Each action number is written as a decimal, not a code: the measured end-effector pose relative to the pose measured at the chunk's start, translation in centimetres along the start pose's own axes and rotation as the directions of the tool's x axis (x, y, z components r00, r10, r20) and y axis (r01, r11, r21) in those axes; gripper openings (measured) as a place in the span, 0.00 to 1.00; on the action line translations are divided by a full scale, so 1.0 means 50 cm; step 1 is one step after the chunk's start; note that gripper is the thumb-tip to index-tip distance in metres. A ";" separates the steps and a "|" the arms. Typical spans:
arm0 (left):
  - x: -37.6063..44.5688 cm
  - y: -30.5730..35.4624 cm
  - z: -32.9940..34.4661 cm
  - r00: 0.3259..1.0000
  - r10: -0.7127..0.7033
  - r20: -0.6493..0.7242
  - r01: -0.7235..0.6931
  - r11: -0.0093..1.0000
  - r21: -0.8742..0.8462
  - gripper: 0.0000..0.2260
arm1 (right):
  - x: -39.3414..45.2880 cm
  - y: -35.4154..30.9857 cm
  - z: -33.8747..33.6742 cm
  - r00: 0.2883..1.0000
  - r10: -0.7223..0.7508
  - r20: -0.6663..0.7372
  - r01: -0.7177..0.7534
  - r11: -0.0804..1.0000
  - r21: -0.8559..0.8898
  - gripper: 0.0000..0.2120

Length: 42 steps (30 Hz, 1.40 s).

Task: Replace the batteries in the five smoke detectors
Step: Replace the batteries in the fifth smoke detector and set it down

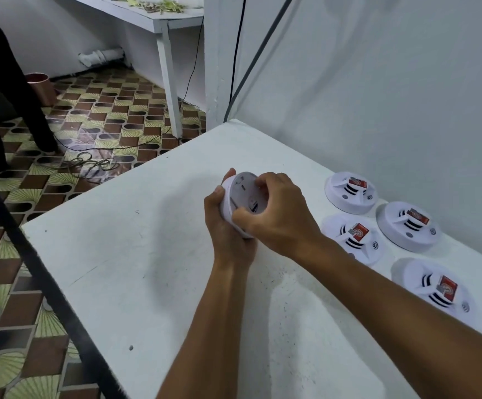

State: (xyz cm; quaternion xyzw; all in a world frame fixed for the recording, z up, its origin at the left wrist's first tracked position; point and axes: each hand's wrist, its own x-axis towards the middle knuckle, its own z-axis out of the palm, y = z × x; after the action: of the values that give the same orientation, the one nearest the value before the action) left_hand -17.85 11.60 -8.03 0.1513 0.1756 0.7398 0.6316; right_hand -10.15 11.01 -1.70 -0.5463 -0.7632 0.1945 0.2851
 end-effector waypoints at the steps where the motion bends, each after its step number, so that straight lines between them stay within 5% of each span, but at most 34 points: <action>1: 0.000 0.000 0.000 1.000 0.001 0.006 -0.001 1.000 0.004 0.24 | 0.000 0.000 0.000 1.000 0.006 -0.002 -0.006 1.000 0.008 0.31; 11: -0.001 0.003 0.001 0.999 -0.004 0.036 0.005 1.000 -0.028 0.36 | 0.008 0.006 -0.006 0.999 0.040 0.025 -0.042 0.996 0.079 0.25; 42: -0.012 0.000 0.015 0.998 -0.023 0.051 0.019 0.997 0.078 0.37 | 0.000 0.010 -0.022 0.992 0.127 0.001 -0.126 0.981 0.146 0.24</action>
State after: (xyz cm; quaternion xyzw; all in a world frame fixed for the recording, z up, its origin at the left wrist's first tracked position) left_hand -17.43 11.07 -7.37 0.1930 0.1893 0.7215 0.6374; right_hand -9.07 11.16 -1.17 -0.5721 -0.7096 0.2653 0.3144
